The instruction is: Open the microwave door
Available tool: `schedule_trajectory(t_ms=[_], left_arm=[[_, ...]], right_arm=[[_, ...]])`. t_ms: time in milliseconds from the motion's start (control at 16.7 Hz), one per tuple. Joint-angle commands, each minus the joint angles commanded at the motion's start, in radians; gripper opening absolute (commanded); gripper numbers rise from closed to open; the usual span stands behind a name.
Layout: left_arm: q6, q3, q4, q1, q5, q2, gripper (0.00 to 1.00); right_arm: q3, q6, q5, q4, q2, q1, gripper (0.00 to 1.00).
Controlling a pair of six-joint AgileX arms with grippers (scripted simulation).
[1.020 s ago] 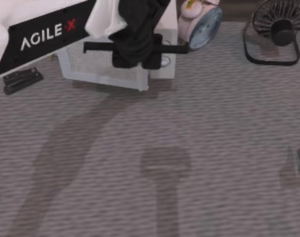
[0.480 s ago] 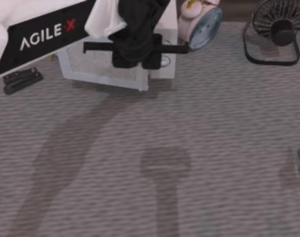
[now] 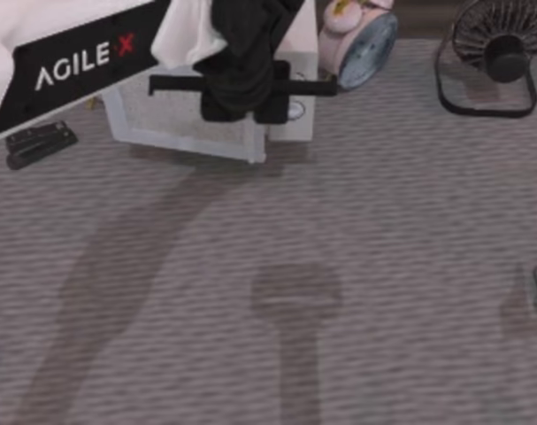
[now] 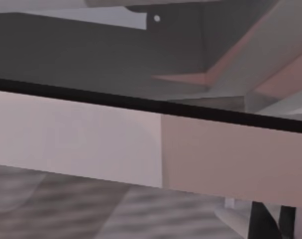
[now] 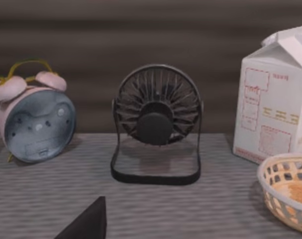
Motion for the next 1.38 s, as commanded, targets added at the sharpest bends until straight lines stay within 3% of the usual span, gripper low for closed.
schedule_trajectory(t_ms=[300,780,1380], left_arm=[[-0.001,-0.003,0.003,-0.006,0.006,0.001,0.00],[0.104,-0.136,0.068,0.013,0.053,-0.092,0.00],[0.104,-0.136,0.068,0.013,0.053,-0.092,0.00]], right_arm=[[0.000,0.000,0.000,0.000,0.000,0.000,1.00],[0.000,0.000,0.000,0.000,0.000,0.000,1.00],[0.000,0.000,0.000,0.000,0.000,0.000,1.00]])
